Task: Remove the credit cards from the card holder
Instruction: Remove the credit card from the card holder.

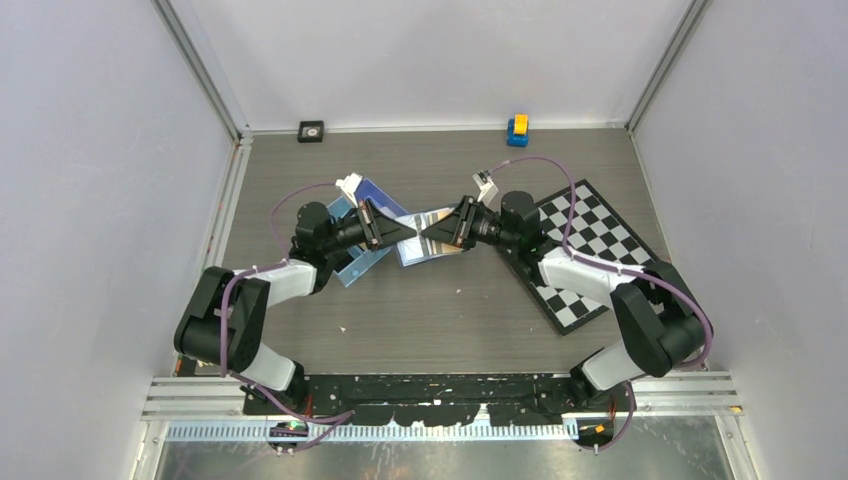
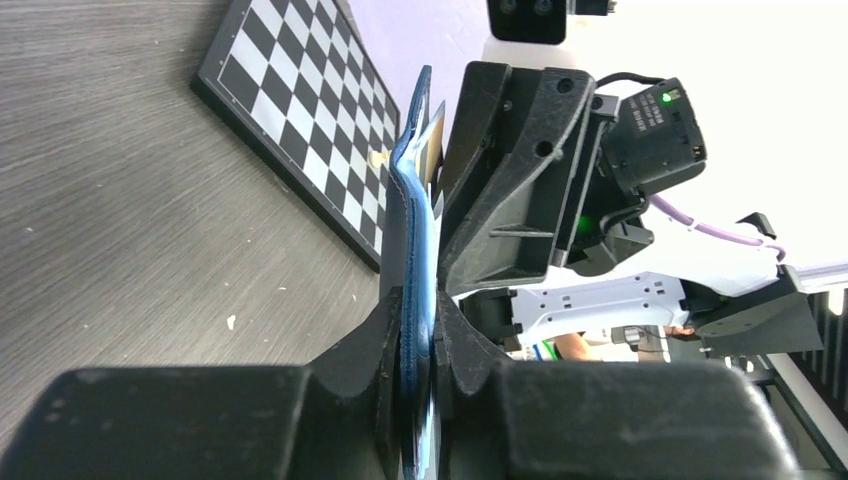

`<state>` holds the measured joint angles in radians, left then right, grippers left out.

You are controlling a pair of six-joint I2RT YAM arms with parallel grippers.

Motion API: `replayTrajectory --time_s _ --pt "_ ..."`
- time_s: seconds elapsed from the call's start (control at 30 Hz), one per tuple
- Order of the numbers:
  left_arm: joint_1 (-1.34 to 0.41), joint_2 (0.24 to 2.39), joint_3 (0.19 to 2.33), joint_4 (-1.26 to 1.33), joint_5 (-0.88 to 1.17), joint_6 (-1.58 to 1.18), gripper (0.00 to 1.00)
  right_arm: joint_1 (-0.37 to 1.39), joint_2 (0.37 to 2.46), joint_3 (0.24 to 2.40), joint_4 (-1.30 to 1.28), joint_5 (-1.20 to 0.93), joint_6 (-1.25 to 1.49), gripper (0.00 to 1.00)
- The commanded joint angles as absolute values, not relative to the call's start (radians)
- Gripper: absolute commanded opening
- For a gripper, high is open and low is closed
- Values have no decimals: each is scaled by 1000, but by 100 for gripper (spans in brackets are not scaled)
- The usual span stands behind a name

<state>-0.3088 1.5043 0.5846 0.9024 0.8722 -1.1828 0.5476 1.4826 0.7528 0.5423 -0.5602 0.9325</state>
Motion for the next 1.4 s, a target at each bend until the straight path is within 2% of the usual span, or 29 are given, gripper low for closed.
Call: replayTrajectory --time_s 0.0,0.13,0.27,0.4,0.53,0.57,0.7,0.77,1.13,1.37 --pt "-315 1497 591 1022 923 -1217 17 539 1509 728 724 -626 1017 20" --pt "-313 1497 588 1019 918 -1214 20 532 1541 712 863 -676 1103 14" --pt "-312 1497 587 1019 917 -1212 26 528 1560 708 921 -697 1144 1" --pt "-304 1490 578 1021 914 -1214 37 510 1544 694 912 -674 1143 1" --pt "-293 1477 568 1032 908 -1218 37 479 1537 671 907 -645 1150 1" --pt "-291 1476 566 1038 907 -1220 36 473 1536 668 905 -641 1154 0" --pt "-284 1478 559 1066 907 -1231 8 456 1540 661 900 -630 1161 0" --pt "-280 1485 554 1090 907 -1244 1 453 1534 655 900 -625 1161 1" --pt "-258 1542 541 1231 920 -1334 0 436 1521 638 912 -611 1167 1" --pt "-255 1538 539 1226 918 -1329 0 423 1522 625 942 -609 1186 0"
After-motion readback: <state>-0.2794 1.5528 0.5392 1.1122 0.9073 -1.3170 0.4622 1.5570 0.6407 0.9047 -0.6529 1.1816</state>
